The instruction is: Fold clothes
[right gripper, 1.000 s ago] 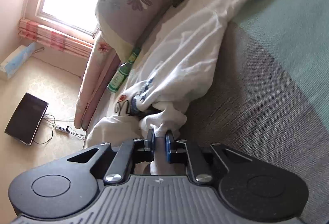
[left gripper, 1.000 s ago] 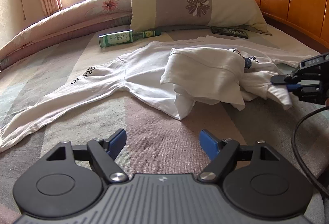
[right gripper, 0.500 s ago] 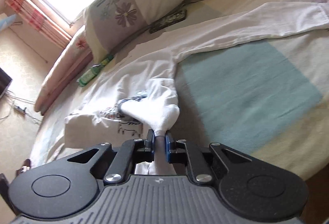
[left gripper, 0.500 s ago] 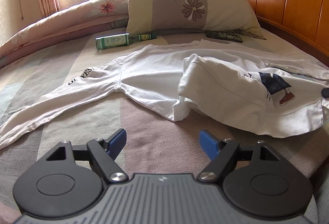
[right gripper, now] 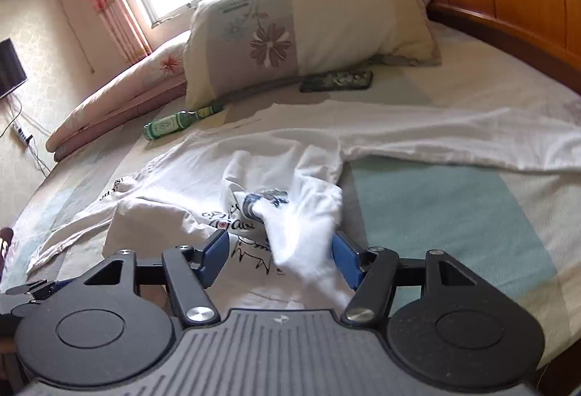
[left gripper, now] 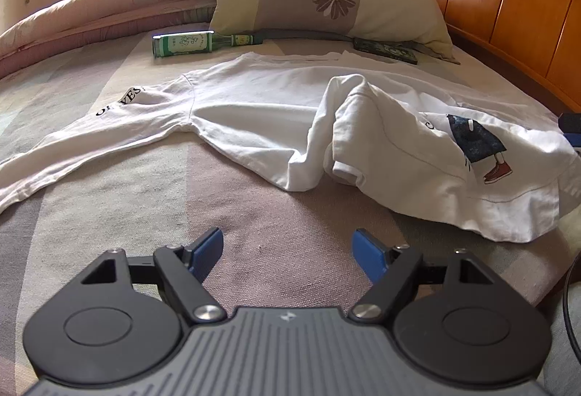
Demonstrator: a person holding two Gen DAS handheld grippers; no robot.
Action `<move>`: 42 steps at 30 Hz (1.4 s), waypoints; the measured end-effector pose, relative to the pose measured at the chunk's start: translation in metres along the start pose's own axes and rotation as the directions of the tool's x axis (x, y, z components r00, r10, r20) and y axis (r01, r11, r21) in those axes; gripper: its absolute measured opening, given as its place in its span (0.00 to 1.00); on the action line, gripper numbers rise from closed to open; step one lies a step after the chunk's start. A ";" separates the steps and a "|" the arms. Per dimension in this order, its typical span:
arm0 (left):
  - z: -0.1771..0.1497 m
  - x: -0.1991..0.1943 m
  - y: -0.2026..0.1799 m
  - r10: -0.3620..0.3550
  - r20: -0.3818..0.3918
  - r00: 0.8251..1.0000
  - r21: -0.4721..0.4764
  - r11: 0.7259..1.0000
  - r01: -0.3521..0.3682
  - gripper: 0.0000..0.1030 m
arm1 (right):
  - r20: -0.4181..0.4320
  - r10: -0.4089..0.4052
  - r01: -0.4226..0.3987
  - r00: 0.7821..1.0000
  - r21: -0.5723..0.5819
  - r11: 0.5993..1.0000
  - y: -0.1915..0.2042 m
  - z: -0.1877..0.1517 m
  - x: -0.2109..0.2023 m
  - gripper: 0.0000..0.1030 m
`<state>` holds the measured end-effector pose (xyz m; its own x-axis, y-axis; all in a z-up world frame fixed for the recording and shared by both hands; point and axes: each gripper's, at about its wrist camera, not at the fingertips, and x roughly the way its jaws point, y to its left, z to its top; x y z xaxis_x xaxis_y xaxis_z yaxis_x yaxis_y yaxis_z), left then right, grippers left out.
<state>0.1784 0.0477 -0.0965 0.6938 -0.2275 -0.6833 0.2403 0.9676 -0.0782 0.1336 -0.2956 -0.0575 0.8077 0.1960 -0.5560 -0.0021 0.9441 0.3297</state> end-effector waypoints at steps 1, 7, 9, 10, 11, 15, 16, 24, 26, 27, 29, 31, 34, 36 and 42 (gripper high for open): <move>0.001 0.001 0.002 -0.028 0.002 1.000 -0.019 0.999 0.029 0.77 | 0.015 -0.002 0.002 1.000 -0.027 1.000 0.006 0.002 -0.001 0.71; 0.002 0.013 0.012 -0.287 0.035 0.957 -0.125 0.949 0.289 0.77 | 0.045 0.017 -0.013 0.999 -0.089 0.996 0.026 0.004 -0.002 0.76; -0.002 0.030 0.016 -0.356 0.028 0.934 -0.178 0.918 0.356 0.75 | 0.040 0.022 -0.019 0.999 -0.083 0.996 0.027 0.002 0.000 0.76; -0.005 0.039 0.019 -0.384 0.033 0.923 -0.210 0.900 0.382 0.74 | 0.036 0.022 -0.019 0.999 -0.078 0.997 0.026 0.000 0.001 0.76; -0.008 0.048 0.022 -0.411 0.038 0.911 -0.242 0.881 0.407 0.74 | 0.033 0.021 -0.019 0.999 -0.074 0.997 0.026 -0.001 0.000 0.76; -0.005 0.058 0.031 -0.452 0.109 0.885 -0.266 0.845 0.464 0.68 | 0.032 0.007 -0.004 0.999 -0.075 0.997 0.025 -0.004 -0.002 0.76; -0.003 0.057 0.032 -0.455 0.127 0.881 -0.264 0.841 0.472 0.67 | 0.033 0.001 0.002 0.999 -0.076 0.997 0.024 -0.004 -0.003 0.76; 0.021 0.038 0.019 -0.554 0.225 0.801 -0.115 0.802 0.587 0.64 | 0.020 0.003 -0.001 1.000 -0.075 0.997 0.026 -0.008 0.000 0.76; 0.019 0.026 0.013 -0.617 0.232 0.752 -0.044 0.765 0.642 0.64 | 0.010 0.009 -0.009 1.000 -0.082 0.997 0.028 -0.010 0.001 0.76; 0.016 0.020 0.010 -0.638 0.233 0.734 -0.009 0.753 0.658 0.64 | 0.002 0.014 -0.013 1.000 -0.086 0.996 0.029 -0.010 0.002 0.76; 0.012 0.018 0.009 -0.617 0.232 0.752 -0.003 0.772 0.635 0.64 | -0.014 0.022 -0.023 1.000 -0.092 0.995 0.030 -0.012 0.004 0.77; 0.009 0.020 0.011 -0.580 0.230 0.782 -0.031 0.798 0.601 0.64 | -0.036 0.030 -0.033 0.999 -0.100 0.994 0.033 -0.014 0.008 0.77; 0.010 0.033 0.025 -0.554 0.236 0.798 -0.136 0.795 0.592 0.64 | -0.094 0.038 -0.049 0.995 -0.127 0.991 0.039 -0.020 0.018 0.78; 0.013 0.039 0.026 -0.551 0.248 0.797 -0.153 0.790 0.594 0.64 | -0.141 0.032 -0.056 0.989 -0.166 0.984 0.047 -0.028 0.027 0.79; 0.021 0.043 0.008 -0.539 0.218 0.813 -0.091 0.819 0.567 0.45 | -0.171 0.024 -0.059 0.985 -0.205 0.977 0.056 -0.035 0.034 0.79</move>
<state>0.2247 0.0436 -0.1114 0.5830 -0.7306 -0.3553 0.5284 0.6732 -0.5173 0.1406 -0.2272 -0.0848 0.6948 0.2606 -0.6703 -0.1708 0.9652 0.1982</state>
